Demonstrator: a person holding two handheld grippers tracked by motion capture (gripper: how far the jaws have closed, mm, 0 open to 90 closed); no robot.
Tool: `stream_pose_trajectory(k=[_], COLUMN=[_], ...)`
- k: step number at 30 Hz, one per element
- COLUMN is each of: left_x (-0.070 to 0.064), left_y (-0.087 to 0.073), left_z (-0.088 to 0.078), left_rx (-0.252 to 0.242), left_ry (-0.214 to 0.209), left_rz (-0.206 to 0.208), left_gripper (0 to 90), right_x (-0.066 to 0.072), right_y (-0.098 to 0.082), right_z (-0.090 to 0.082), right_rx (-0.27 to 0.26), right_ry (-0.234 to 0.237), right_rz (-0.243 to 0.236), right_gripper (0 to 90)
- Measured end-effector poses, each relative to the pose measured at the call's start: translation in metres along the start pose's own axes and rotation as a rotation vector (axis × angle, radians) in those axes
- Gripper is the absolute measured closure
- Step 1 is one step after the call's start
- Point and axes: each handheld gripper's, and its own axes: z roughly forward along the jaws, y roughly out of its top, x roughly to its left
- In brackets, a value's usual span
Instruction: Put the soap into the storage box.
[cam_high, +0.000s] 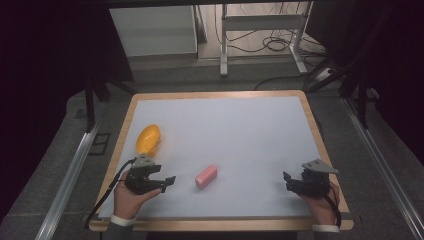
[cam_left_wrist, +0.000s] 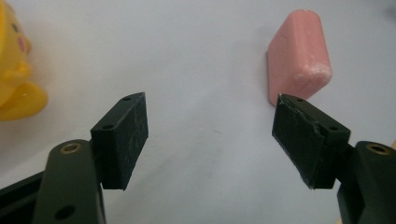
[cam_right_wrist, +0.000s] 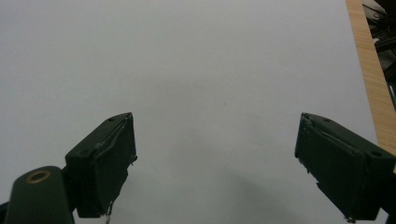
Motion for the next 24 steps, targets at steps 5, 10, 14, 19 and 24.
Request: stream_pose_trajectory(k=[5, 10, 14, 19, 24], left_x=[-0.006, -0.010, -0.013, -0.018, -0.023], left_y=[0.002, 0.004, 0.005, 0.008, 0.010], left_z=[0.001, 0.001, 0.003, 0.003, 0.006], left_rx=[0.003, 0.002, 0.005, 0.001, 0.012], left_ry=[-0.008, -0.017, -0.024, -0.039, -0.037], left_rz=[0.016, 0.027, 0.034, 0.048, 0.058], left_gripper=[27.3, 27.4, 27.5, 27.5, 27.6], right_x=[0.000, 0.000, -0.001, -0.001, -0.002], right_y=[0.001, 0.000, 0.000, 0.000, 0.001], right_z=[-0.001, 0.000, 0.000, -0.001, -0.003], right_rx=[-0.002, -0.001, 0.001, -0.003, -0.011], right_ry=[0.001, -0.002, -0.002, -0.003, -0.001], right_rz=[0.001, 0.004, 0.003, 0.007, 0.008], right_gripper=[12.2, 12.2, 12.2, 12.2, 12.2])
